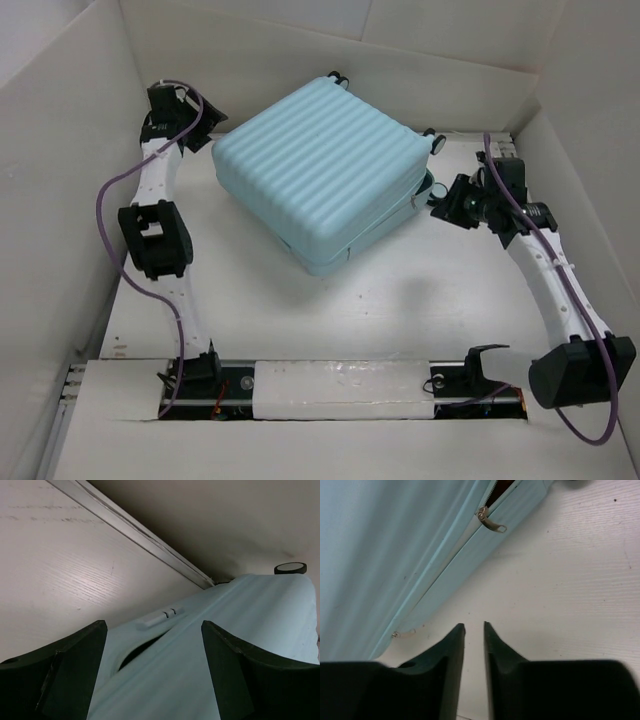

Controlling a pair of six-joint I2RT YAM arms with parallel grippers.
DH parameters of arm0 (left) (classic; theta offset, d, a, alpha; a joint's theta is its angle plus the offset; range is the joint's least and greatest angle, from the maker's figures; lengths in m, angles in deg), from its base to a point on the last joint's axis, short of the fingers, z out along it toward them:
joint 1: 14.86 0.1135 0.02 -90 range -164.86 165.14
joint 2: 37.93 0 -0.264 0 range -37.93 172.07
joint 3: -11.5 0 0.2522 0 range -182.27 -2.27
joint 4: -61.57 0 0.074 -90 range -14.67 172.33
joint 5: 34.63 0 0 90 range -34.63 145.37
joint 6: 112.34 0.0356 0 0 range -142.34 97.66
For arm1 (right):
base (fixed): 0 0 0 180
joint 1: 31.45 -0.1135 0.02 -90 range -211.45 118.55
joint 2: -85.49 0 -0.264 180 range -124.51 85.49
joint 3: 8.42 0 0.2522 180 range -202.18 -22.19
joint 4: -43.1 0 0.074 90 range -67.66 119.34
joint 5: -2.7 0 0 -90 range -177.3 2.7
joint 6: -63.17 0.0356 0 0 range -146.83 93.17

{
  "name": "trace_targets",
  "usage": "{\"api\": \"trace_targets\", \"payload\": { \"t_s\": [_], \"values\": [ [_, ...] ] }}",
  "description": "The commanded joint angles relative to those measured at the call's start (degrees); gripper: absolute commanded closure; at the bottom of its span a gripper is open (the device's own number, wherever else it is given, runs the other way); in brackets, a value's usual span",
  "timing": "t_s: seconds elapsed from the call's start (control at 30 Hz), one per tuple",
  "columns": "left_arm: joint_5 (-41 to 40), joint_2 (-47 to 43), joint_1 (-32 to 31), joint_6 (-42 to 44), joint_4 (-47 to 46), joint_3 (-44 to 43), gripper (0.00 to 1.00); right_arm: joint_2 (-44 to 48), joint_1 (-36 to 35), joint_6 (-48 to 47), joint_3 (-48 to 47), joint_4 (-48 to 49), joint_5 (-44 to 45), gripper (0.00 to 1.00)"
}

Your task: Pack the luggage

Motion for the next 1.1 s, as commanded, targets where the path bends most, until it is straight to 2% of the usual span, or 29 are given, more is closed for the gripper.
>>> {"api": "trace_targets", "payload": {
  "t_s": [0.0, 0.07, 0.1, 0.17, 0.27, 0.33, 0.4, 0.47, 0.5, 0.53, 0.57, 0.7, 0.77, 0.87, 0.97, 1.0, 1.07],
  "values": [
    [11.05, 3.13, -0.46, -1.80, -6.25, -6.49, 0.27, -3.05, 1.45, -0.04, 0.80, 5.07, -3.26, 0.66],
    [12.64, 5.51, -0.46, -3.29, -10.62, -7.19, 0.27, -4.45, 1.45, 1.63, 0.80, 7.00, -1.77, 0.50],
    [15.08, 6.92, -0.46, -3.90, -13.27, -7.20, 0.27, -6.20, 1.45, 2.86, 1.32, 7.79, -1.25, 0.47],
    [20.89, 10.43, -0.46, -7.40, -20.80, -6.50, 0.27, -8.40, 2.68, 4.09, 1.32, 8.41, 2.86, 0.43],
    [26.96, 13.08, -3.35, -8.47, -25.50, -4.30, 0.27, -12.80, 6.27, 6.90, 1.32, 12.70, 6.57, 0.37],
    [29.33, 13.08, -5.72, -5.76, -27.36, -2.10, 0.28, -17.87, 8.91, 9.62, -0.34, 16.39, 3.96, 0.32],
    [31.18, 11.68, -9.67, -3.39, -25.69, 1.48, 0.28, -22.02, 10.68, 11.39, -4.18, 18.51, -0.25, 0.32],
    [31.81, 9.05, -11.87, -1.27, -24.98, 5.87, 0.29, -29.13, 10.07, 11.92, -7.80, 20.97, -2.89, 0.31],
    [31.81, 4.25, -13.62, -1.97, -27.42, 9.81, 0.29, -31.85, 9.54, 11.92, -12.78, 20.98, -6.13, 0.31],
    [31.81, 1.59, -14.16, -2.67, -31.88, 17.95, 0.29, -34.40, 8.76, 11.92, -15.26, 20.20, -7.55, 0.31],
    [31.20, -1.13, -14.17, -4.76, -34.01, 22.03, 0.31, -38.87, 7.79, 9.57, -17.64, 19.23, -9.05, 0.31],
    [31.19, -17.10, -15.57, -7.76, -40.35, 39.79, 0.32, -46.81, 2.26, 2.72, -27.93, 13.61, -16.61, 0.33],
    [31.19, -22.05, -15.57, -7.25, -39.67, 47.86, 0.32, -48.31, 1.54, 1.29, -31.79, 11.93, -17.15, 0.35],
    [30.49, -31.11, -15.57, -6.03, -36.09, 55.00, 0.32, -48.93, 0.75, 0.15, -35.13, 10.54, -18.74, 0.33],
    [23.30, -39.28, -13.47, -1.28, -27.30, 54.33, 0.27, -48.93, 2.23, 0.14, -36.37, 8.86, -18.98, 0.32],
    [21.45, -40.78, -12.42, 1.17, -21.44, 51.46, 0.22, -48.93, 2.77, -0.38, -39.08, 7.37, -18.99, 0.32],
    [14.80, -44.38, -9.09, 3.47, -14.91, 46.70, 0.20, -47.97, 4.78, -1.09, -41.47, 2.71, -17.33, 0.32]
  ]
}}
